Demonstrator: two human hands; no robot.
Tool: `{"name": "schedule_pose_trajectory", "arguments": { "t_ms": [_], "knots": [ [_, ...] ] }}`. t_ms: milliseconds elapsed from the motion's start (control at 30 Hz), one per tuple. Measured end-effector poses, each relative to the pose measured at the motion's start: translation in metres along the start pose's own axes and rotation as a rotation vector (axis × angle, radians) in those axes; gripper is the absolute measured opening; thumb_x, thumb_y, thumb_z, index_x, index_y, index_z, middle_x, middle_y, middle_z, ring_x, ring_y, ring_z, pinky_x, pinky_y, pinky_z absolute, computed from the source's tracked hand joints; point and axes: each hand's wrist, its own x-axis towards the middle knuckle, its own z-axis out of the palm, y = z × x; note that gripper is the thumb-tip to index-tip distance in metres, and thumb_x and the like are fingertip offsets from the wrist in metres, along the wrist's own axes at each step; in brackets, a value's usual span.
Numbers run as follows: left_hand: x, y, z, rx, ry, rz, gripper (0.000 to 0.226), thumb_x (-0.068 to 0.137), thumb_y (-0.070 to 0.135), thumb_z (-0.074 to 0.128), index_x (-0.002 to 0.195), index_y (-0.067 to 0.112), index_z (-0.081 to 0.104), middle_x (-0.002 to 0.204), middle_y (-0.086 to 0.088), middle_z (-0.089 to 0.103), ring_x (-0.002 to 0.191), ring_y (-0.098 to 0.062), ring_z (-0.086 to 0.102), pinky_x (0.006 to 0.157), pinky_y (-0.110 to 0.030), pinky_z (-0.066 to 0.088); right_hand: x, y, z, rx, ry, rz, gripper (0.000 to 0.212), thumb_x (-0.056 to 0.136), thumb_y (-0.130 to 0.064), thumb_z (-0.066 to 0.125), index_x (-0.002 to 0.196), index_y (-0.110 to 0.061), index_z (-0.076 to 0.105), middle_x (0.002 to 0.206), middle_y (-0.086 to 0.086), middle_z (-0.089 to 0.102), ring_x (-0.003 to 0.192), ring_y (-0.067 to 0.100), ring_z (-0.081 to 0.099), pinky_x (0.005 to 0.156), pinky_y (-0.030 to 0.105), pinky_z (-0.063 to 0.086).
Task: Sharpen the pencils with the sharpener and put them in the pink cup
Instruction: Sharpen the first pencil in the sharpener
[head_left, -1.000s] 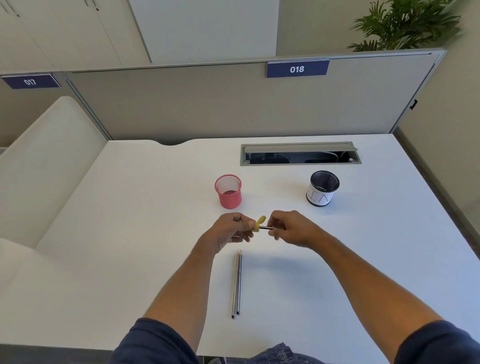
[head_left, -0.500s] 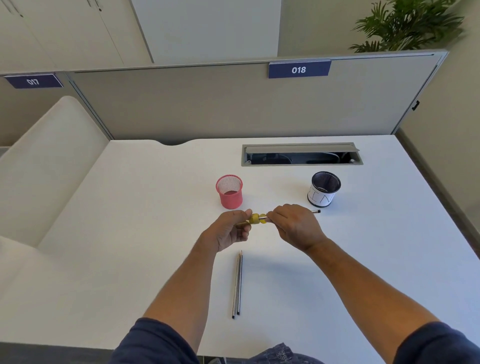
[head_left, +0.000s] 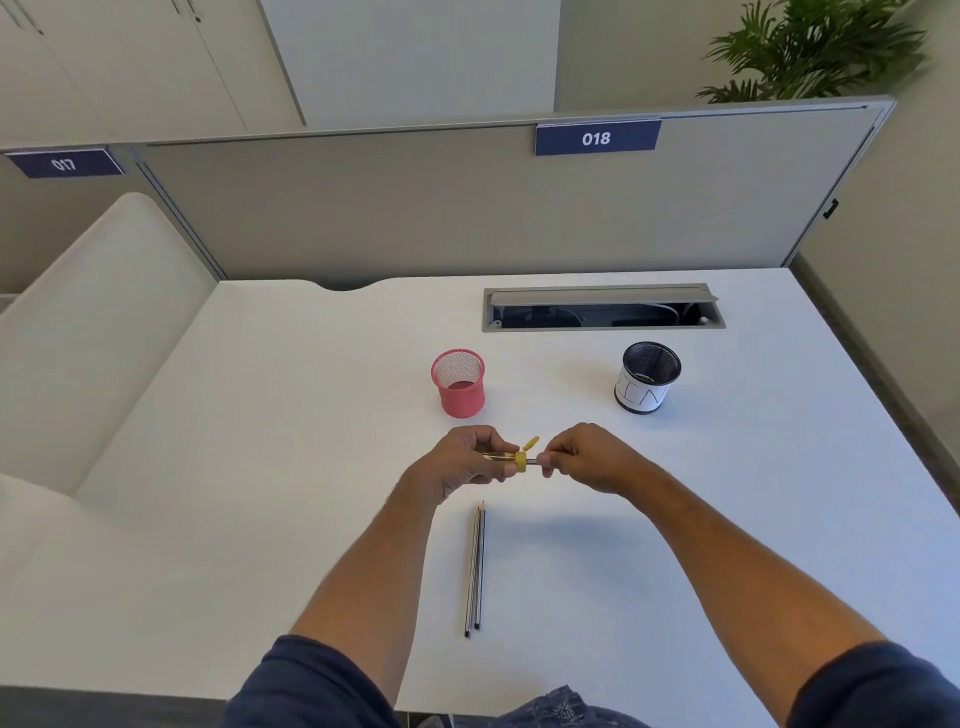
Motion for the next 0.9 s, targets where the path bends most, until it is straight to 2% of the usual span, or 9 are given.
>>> {"name": "schedule_pose_trajectory", "arguments": {
  "t_ms": [100,267,433,633,767,900],
  "knots": [
    [0.000,0.000,0.001,0.044,0.039,0.019,0.027,0.066,0.003,0.090,0.079,0.024,0.080,0.098,-0.009,0.080,0.086,-0.018,0.072,0.090,-0.043,0.055,0.000,0.000,-0.002,0.073,-0.066,0.037,0.035,0.100,-0.038,0.058,0.071,-0.028,0.074,0.063,-0.003,0.058,0.059,0.012,0.048,0.057,0.026,0.038],
    [0.000,0.003,0.004,0.092,0.051,0.016,0.028,0.072,0.002,0.088,0.085,0.025,0.080,0.089,-0.001,0.079,0.078,-0.010,0.069,0.077,-0.031,0.050,-0.002,0.000,-0.003,0.162,-0.143,0.086,0.042,0.102,-0.041,0.051,0.073,-0.022,0.073,0.059,-0.003,0.053,0.049,0.012,0.041,0.050,0.022,0.034],
    [0.000,0.003,0.005,0.106,0.052,0.006,0.028,0.072,0.003,0.088,0.084,0.027,0.080,0.086,0.002,0.079,0.074,-0.006,0.069,0.073,-0.028,0.049,-0.003,0.003,-0.002,0.177,-0.139,0.089,0.043,0.101,-0.043,0.050,0.074,-0.021,0.075,0.059,-0.002,0.052,0.051,0.011,0.042,0.054,0.024,0.036],
    [-0.001,-0.001,0.004,0.107,0.059,-0.012,0.027,0.073,0.010,0.087,0.096,0.021,0.079,0.085,0.000,0.078,0.074,-0.013,0.068,0.071,-0.029,0.046,-0.007,0.006,-0.002,0.274,-0.106,0.008,0.025,0.100,-0.041,0.057,0.089,-0.030,0.077,0.058,-0.004,0.050,0.057,0.012,0.042,0.064,0.029,0.037],
    [-0.002,-0.004,0.002,0.109,0.063,-0.041,0.029,0.076,0.013,0.086,0.104,0.014,0.077,0.087,-0.002,0.078,0.075,-0.014,0.069,0.073,-0.030,0.046,-0.008,0.008,-0.005,0.238,-0.108,-0.009,0.018,0.097,-0.043,0.063,0.092,-0.032,0.077,0.053,-0.007,0.059,0.055,0.008,0.047,0.061,0.027,0.038],
    [-0.005,-0.004,0.002,0.078,0.061,-0.053,0.035,0.070,0.022,0.087,0.103,0.016,0.076,0.091,-0.006,0.078,0.077,-0.016,0.069,0.074,-0.031,0.045,-0.009,0.012,-0.008,0.283,-0.112,-0.014,0.014,0.093,-0.038,0.070,0.091,-0.027,0.077,0.063,0.001,0.070,0.053,0.007,0.049,0.058,0.023,0.040]
  ]
}}
